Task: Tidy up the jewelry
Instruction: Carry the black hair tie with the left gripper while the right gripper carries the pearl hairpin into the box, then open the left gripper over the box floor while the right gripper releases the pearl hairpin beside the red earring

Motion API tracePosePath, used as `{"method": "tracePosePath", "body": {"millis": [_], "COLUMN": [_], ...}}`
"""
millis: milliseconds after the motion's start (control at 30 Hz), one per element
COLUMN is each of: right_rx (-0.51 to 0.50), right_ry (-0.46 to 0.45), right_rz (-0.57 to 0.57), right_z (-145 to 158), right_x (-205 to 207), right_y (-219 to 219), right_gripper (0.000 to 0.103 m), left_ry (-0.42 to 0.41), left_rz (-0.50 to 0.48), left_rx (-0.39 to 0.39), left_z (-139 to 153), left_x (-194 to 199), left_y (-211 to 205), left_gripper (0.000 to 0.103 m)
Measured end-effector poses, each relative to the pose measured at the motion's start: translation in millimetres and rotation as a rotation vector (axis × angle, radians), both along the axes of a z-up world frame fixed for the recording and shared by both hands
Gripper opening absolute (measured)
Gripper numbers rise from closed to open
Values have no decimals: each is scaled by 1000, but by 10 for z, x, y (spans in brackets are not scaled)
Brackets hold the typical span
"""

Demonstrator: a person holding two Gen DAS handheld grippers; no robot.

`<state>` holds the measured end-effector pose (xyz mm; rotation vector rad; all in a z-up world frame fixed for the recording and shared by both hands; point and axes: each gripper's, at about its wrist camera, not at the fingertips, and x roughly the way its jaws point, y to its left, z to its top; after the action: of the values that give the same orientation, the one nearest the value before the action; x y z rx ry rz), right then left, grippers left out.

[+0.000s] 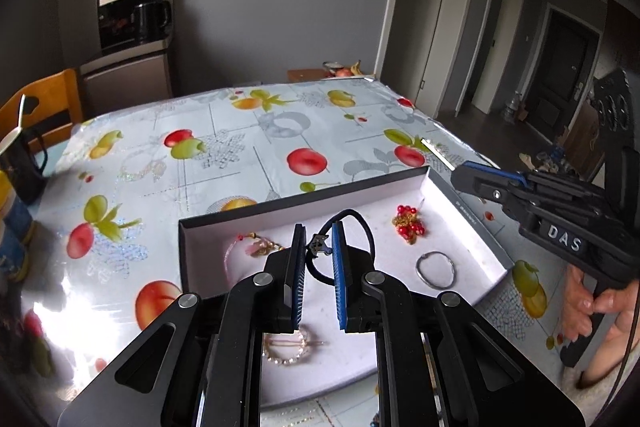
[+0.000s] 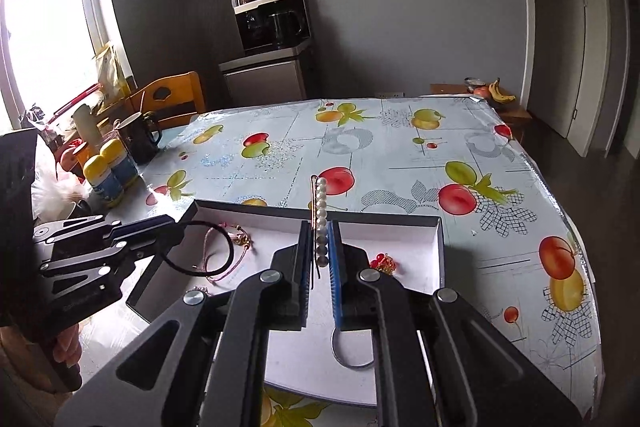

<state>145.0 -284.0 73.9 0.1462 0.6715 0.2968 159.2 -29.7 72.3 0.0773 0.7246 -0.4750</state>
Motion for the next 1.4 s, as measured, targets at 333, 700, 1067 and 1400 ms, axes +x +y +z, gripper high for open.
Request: {"method": "tracePosePath", "body": {"millis": [333, 700, 1067, 1400], "right_rx": [-34, -114, -122, -136], "right_ry": [120, 143, 179, 193], "right_rz": [29, 52, 63, 62], "right_z": [-476, -626, -720, -776], "right_x": [204, 235, 299, 307], "right_y": [78, 268, 301, 327], "right_gripper": [8, 8, 8, 8], "left_ry": [98, 178, 198, 191], "left_rz": [0, -27, -23, -14], "left_rx": [15, 105, 124, 130], "left_z": [-445, -710, -759, -765], "left_x": [240, 276, 300, 315], "left_y": [-130, -210, -181, -154], "left_gripper": [13, 13, 13, 14]}}
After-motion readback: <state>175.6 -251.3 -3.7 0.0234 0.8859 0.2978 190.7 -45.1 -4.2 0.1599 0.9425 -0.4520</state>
